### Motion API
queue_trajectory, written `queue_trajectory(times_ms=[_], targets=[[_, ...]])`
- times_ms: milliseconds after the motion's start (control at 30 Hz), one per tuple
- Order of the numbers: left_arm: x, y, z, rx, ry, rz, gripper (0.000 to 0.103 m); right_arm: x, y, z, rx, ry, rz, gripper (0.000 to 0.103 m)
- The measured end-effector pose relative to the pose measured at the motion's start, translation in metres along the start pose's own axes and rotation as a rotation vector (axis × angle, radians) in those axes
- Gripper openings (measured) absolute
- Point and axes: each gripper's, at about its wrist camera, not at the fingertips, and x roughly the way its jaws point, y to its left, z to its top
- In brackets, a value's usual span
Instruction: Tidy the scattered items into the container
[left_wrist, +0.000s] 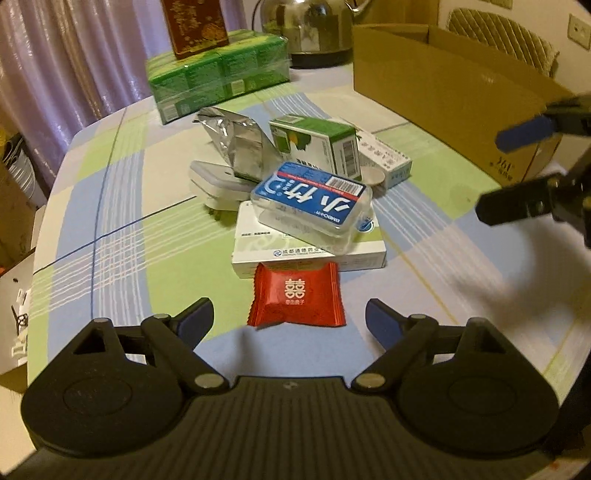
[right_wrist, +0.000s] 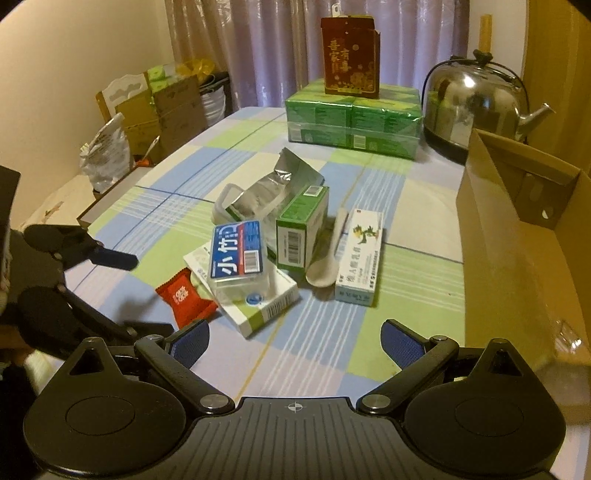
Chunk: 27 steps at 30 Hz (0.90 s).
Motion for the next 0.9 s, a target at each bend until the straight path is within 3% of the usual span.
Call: queue_trajectory(times_ms=[267, 533, 600, 667, 700, 900], targets=[[0.028, -0.004, 0.000, 0.028, 0.020, -0.003, 0.082, 0.024, -0.001, 0.008, -0.014, 0.016, 0.030, 0.084], [0.038, 0.001, -0.001, 0.008, 0.016, -0.018, 0.076, 0.042, 0.004, 0.014, -0.018, 0.022, 0.065, 0.082], [0.038, 0.002, 0.000, 0.005, 0.019, -0.032, 0.068, 0.047, 0.007, 0.016, -0.023, 0.025, 0.073, 0.082], [0.037, 0.003, 0.002, 0.001, 0.030, -0.051, 0.052, 0.051, 0.010, 0.019, -0.029, 0.025, 0.078, 0.082], [0.037, 0.004, 0.004, 0.004, 0.039, -0.057, 0.049, 0.053, 0.012, 0.021, -0.031, 0.024, 0.080, 0.082], [0.030, 0.014, 0.002, 0.042, 0.082, -0.074, 0.042, 0.067, 0.024, 0.030, -0.056, 0.025, 0.093, 0.082]])
